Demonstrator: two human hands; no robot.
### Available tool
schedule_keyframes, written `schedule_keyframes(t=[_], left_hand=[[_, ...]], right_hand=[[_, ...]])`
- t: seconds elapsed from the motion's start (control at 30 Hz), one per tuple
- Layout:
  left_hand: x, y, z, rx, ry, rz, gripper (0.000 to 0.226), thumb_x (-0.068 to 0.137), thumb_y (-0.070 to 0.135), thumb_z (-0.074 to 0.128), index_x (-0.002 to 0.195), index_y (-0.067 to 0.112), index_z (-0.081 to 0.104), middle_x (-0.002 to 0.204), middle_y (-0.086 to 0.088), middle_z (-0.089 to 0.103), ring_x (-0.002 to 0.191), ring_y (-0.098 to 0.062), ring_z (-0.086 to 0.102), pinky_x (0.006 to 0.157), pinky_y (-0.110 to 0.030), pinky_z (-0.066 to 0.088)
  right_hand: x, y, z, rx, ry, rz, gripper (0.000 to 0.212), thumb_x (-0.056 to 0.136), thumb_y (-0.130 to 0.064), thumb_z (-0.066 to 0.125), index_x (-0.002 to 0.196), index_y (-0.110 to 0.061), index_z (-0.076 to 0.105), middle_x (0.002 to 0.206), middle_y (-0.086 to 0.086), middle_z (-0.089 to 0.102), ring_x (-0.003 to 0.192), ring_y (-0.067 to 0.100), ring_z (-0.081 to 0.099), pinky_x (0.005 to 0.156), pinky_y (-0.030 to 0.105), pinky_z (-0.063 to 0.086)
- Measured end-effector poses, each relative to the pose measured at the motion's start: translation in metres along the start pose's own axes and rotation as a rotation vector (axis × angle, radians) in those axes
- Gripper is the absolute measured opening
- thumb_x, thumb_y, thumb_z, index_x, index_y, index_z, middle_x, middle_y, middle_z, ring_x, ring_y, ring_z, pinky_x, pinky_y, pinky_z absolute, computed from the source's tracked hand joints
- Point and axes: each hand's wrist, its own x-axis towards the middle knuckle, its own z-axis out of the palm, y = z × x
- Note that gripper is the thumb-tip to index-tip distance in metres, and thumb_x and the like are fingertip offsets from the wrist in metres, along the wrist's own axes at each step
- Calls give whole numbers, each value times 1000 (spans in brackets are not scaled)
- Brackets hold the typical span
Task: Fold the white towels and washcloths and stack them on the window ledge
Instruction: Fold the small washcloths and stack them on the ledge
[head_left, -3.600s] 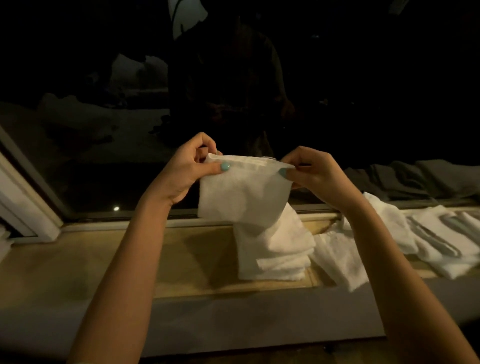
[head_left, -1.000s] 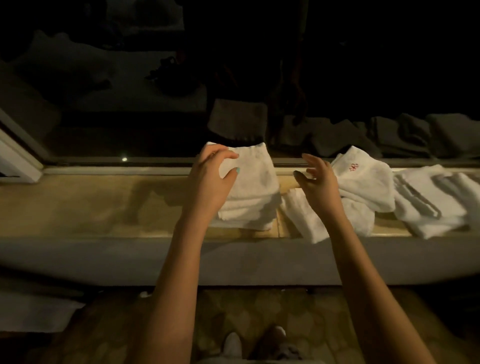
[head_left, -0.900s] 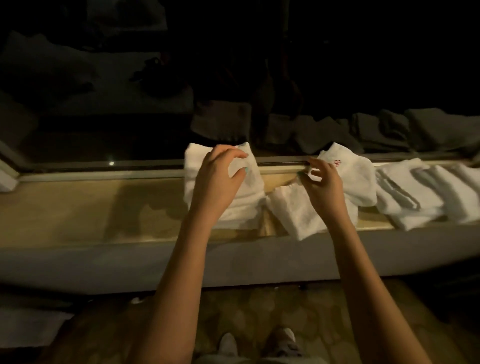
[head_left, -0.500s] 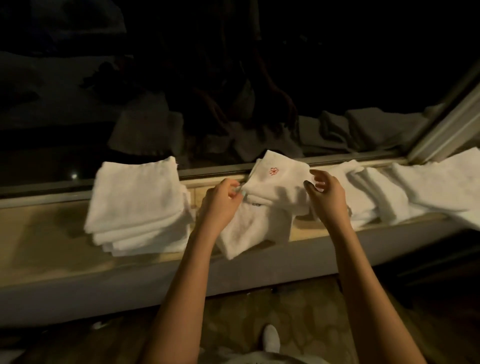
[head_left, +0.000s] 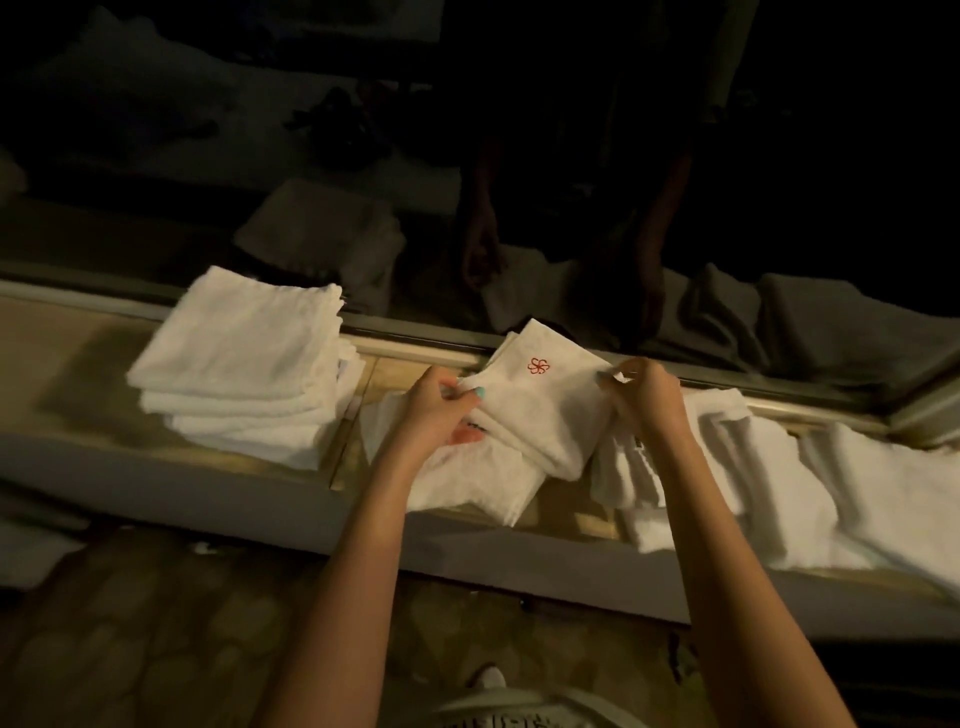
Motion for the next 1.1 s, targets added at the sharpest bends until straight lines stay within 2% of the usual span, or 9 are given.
schedule_keyframes(t=[0.07, 0.17, 0.37, 0.5, 0.63, 0.77, 0.87, 0.97, 1.1], left_hand=[[-3, 1, 2, -55, -6, 14, 24, 89, 12, 64, 108, 10, 49, 115, -14, 56, 96, -32, 65, 63, -30, 59], [-8, 2, 9, -77, 29, 70, 23, 87, 8, 66, 103, 10, 49, 113, -16, 58, 99, -30, 63, 65, -28, 59], [-13, 7, 25, -73, 117, 138, 28, 86, 17, 69, 105, 3, 53, 103, -12, 64, 93, -23, 65, 71, -33, 60], [-17, 14, 20, -3, 131, 230, 14, 86, 19, 67, 90, 14, 55, 95, -11, 64, 87, -23, 62, 71, -38, 53], [-19, 27, -10, -6, 123, 273, 14, 87, 14, 62, 80, 24, 55, 82, -5, 60, 76, -18, 55, 65, -29, 44], [-20, 26, -44, 47, 82, 275, 17, 87, 10, 61, 81, 26, 59, 79, -2, 60, 75, -15, 54, 65, -27, 42], [-21, 11, -54, 216, -27, 214, 16, 87, 10, 61, 85, 26, 60, 87, -3, 67, 82, -17, 58, 69, -30, 43], [-22, -1, -54, 277, -8, 201, 14, 88, 12, 63, 89, 26, 62, 99, -4, 67, 94, -21, 60, 75, -31, 46], [-23, -2, -58, 308, 46, 281, 12, 84, 19, 71, 95, 21, 67, 100, -1, 67, 97, -20, 60, 87, -36, 49]], right_hand=[[3, 2, 0, 6, -43, 9, 32, 87, -29, 66, 110, -6, 67, 108, 17, 67, 98, 36, 61, 77, 37, 49], [5, 8, 2, 72, -32, 5, 37, 82, -26, 71, 115, -12, 63, 111, 13, 65, 98, 33, 60, 76, 36, 47], [-4, 14, -6, 275, -20, -71, 28, 83, -20, 69, 107, -14, 55, 87, 7, 63, 57, 19, 54, 47, 27, 38], [-17, 6, -25, 386, -64, -52, 17, 86, -20, 69, 91, -8, 59, 77, 4, 61, 65, 20, 61, 60, 37, 52], [-52, -6, -49, 541, -221, -21, 11, 89, -16, 64, 86, -6, 61, 87, 9, 67, 80, 22, 68, 62, 22, 56], [-90, -4, -51, 522, -527, -30, 15, 88, -18, 64, 95, -5, 64, 90, 9, 70, 74, 16, 70, 61, 18, 53], [-103, 4, -28, 337, -663, -43, 16, 90, -18, 62, 101, -7, 63, 95, 9, 68, 75, 16, 69, 62, 19, 53], [-100, 11, -11, 135, -644, -105, 13, 92, -23, 59, 101, -13, 61, 87, -1, 63, 70, 6, 64, 58, 16, 49], [-85, 7, -9, 59, -491, -161, 16, 92, -26, 60, 103, -14, 60, 86, -3, 63, 73, 10, 65, 64, 23, 56]])
